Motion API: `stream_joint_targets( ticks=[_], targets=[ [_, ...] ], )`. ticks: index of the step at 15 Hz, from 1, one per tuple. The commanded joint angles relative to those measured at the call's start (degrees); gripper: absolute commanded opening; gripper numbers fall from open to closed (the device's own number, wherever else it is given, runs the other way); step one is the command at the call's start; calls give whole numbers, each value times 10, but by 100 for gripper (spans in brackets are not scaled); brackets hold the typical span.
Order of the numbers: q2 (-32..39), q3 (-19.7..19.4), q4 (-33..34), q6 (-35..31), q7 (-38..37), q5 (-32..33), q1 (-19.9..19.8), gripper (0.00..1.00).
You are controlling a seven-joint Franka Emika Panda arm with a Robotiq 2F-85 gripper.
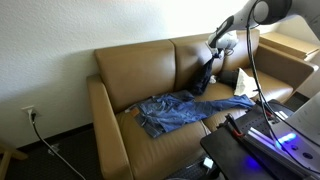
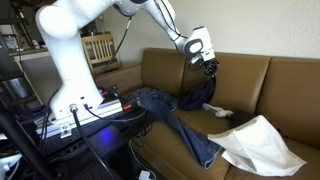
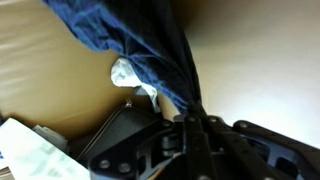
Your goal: Move the black cloth to the right of the couch
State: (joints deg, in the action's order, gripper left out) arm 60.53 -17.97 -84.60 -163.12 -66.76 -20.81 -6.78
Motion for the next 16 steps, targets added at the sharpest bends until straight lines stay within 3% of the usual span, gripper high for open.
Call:
stream_joint_targets(
  ticks=[1, 4, 8, 14, 15, 16],
  targets=[
    [57, -34, 136, 50, -91, -1, -44, 0],
    [92, -70, 228, 66, -195, 13, -70, 0],
    [167, -163, 349, 88, -347, 10, -87, 0],
    [276, -313, 490, 228, -590, 44, -135, 0],
    [257, -301, 461, 258, -594, 83, -133, 26],
    [244, -281, 448, 283, -600, 133, -139, 27]
  ],
)
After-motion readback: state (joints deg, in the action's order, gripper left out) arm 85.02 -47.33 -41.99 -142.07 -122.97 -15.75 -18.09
